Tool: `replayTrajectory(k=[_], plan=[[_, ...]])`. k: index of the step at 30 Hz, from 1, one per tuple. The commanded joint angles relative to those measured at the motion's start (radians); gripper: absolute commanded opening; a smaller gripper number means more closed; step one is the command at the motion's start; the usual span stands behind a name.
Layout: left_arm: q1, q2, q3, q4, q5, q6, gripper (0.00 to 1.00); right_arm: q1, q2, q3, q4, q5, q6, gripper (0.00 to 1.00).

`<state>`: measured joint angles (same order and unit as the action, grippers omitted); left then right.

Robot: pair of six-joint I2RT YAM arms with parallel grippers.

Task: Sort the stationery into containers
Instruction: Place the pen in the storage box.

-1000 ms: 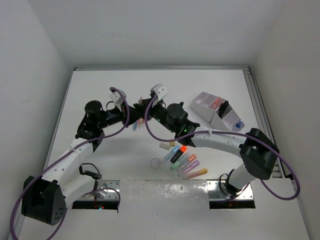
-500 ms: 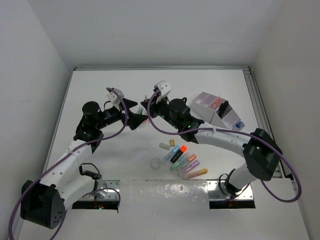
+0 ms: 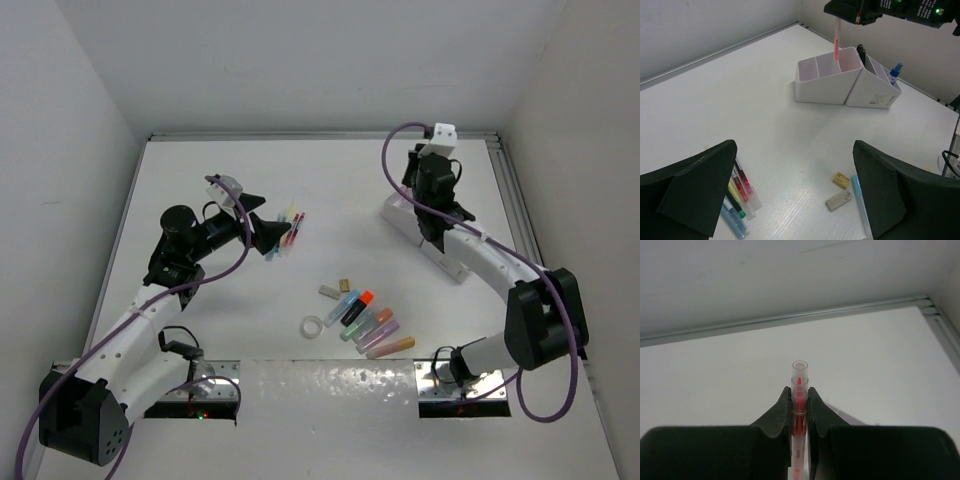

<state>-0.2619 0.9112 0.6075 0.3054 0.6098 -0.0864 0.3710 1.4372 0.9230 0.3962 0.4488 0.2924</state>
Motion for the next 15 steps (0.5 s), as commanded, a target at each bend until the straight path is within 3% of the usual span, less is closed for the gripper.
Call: replayTrajectory(k=[1,5,15], plan=[[0.007,-0.02,0.008,-0.005,-0.03,0.027,1.0,-0.052,0.021,-0.003,0.001,0.086,-0.001,0.0],[0.012,-0.012,0.011,-0.009,-0.038,0.031,1.0,-0.115,0.074,0.011,0.01,0.114,-0.002,0.0],[0.032,0.009,0.009,-0.009,-0.044,0.042,1.0,-0.13,0.057,-0.076,0.082,0.177,-0.013,0.0]])
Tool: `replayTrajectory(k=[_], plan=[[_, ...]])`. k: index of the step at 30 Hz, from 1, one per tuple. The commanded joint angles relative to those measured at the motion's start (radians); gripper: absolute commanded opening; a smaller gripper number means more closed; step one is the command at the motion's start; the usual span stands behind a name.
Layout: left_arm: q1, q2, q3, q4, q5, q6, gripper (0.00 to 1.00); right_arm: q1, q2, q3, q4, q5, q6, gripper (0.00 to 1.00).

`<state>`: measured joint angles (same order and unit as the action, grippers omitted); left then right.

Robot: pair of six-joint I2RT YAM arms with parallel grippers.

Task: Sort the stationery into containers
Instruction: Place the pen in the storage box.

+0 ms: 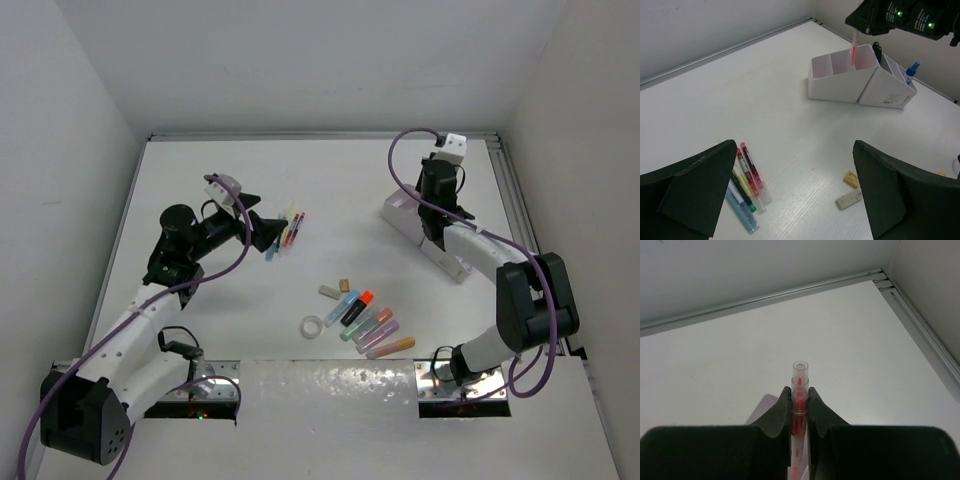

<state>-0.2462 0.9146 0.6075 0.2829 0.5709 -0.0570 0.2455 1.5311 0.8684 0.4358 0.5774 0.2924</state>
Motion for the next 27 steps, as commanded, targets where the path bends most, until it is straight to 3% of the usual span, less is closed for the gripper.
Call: replayTrajectory(k=[1,17,27], plan=[[0.018,0.009,0.009,0.016,-0.005,0.013,1.0,-0.005,-0.037,-0.029,0.046,0.055,-0.01,0.0],[0.03,0.03,0.012,0.042,-0.006,0.023,1.0,-0.002,-0.12,0.012,0.072,0.068,-0.091,0.0],[0.03,0.033,0.018,0.036,-0.009,0.029,1.0,-0.006,-0.054,-0.043,0.057,0.081,-0.01,0.0]])
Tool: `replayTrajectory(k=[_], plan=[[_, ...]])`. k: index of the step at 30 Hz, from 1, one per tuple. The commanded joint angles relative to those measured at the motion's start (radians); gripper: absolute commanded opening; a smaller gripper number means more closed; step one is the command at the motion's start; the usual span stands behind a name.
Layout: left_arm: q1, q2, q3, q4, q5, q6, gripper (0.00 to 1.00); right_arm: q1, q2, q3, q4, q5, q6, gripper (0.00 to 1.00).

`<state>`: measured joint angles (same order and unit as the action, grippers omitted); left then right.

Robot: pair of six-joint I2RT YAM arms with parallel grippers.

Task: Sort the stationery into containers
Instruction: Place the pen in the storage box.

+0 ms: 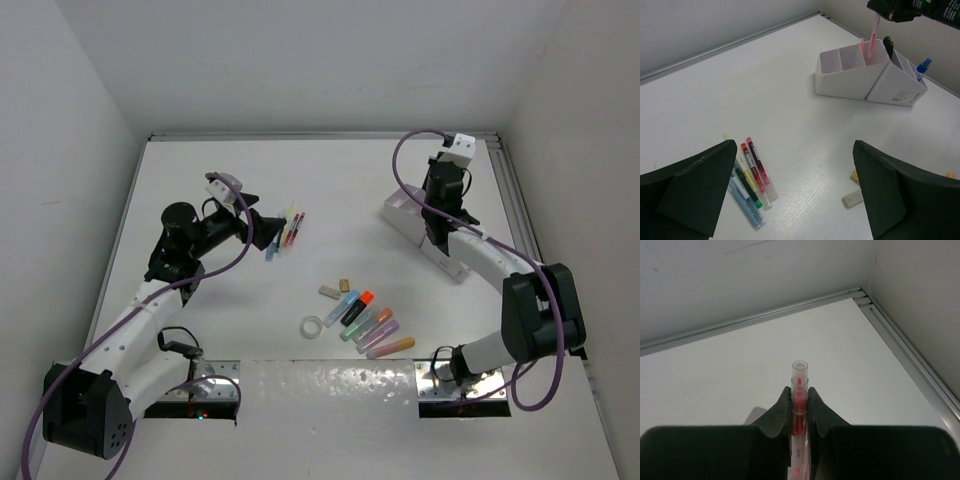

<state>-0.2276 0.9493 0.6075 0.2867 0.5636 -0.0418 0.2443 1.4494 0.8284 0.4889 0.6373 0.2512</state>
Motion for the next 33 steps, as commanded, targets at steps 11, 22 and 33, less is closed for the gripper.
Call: replayTrajectory(k=[11,22,33], plan=[[0.014,-0.003,0.017,0.029,-0.013,0.017,1.0,-0.011,0.075,-0.018,-0.047,0.074,0.109,0.0],[0.017,-0.014,0.008,0.026,-0.021,0.026,1.0,-0.017,0.147,0.038,-0.174,0.14,0.186,0.1],[0.017,-0.021,0.006,0.023,-0.027,0.028,1.0,-0.031,0.154,0.072,-0.236,0.108,0.23,0.31]])
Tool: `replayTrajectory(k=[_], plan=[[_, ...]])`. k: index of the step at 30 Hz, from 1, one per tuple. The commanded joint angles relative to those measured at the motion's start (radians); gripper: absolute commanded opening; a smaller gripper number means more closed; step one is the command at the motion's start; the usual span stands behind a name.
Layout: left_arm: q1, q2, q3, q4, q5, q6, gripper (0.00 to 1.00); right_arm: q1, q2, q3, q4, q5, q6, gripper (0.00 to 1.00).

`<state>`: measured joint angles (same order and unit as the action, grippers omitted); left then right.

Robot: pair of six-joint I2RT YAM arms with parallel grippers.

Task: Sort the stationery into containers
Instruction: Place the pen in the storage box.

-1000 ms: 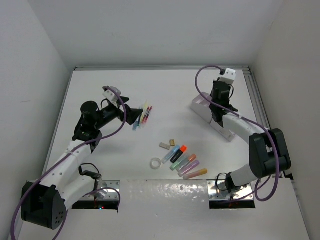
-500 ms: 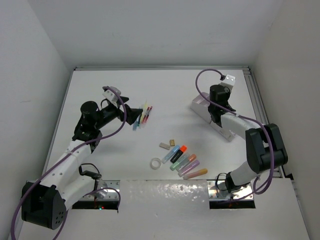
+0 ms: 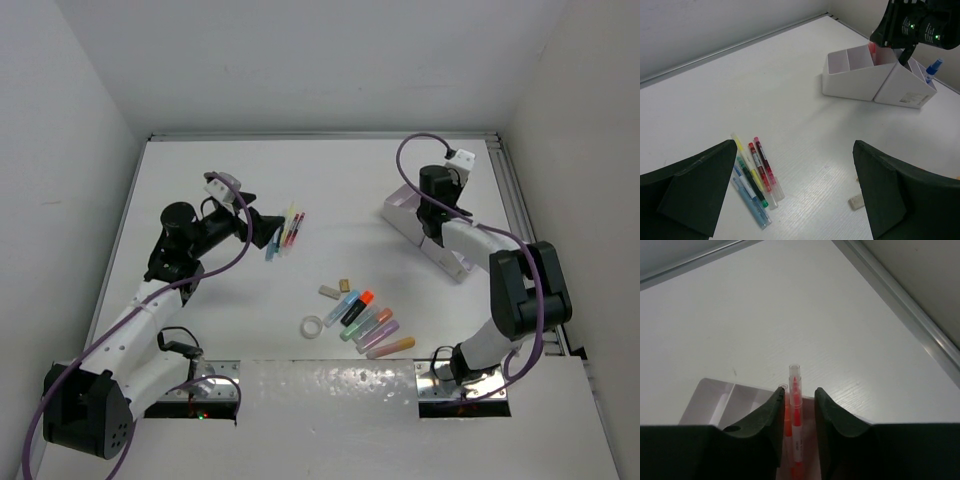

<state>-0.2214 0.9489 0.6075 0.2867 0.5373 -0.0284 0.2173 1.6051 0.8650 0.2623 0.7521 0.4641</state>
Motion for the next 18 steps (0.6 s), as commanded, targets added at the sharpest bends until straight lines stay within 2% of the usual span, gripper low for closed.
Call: replayTrajectory(k=[1,6,13,16,17,18], plan=[[0.011,-0.021,0.006,0.025,0.0,0.015,1.0,-0.007,-0.005,0.038,-0.011,-0.01,0.016,0.33],[0.013,-0.018,0.005,0.026,0.0,0.015,1.0,-0.006,-0.045,0.039,-0.011,-0.025,0.013,0.46],[0.011,-0.013,0.003,0.02,-0.003,0.012,1.0,0.002,-0.132,0.048,0.02,-0.051,-0.07,0.54],[0.011,-0.001,0.006,0.006,-0.054,-0.034,1.0,0.016,-0.181,0.068,0.017,-0.077,-0.134,0.59],[0.011,0.007,0.012,-0.003,-0.071,-0.071,0.98,0.024,-0.192,0.074,0.014,-0.083,-0.162,0.61],[0.011,0.031,0.018,-0.042,-0.115,-0.088,0.84,0.027,-0.207,0.084,0.002,-0.109,-0.174,0.62]])
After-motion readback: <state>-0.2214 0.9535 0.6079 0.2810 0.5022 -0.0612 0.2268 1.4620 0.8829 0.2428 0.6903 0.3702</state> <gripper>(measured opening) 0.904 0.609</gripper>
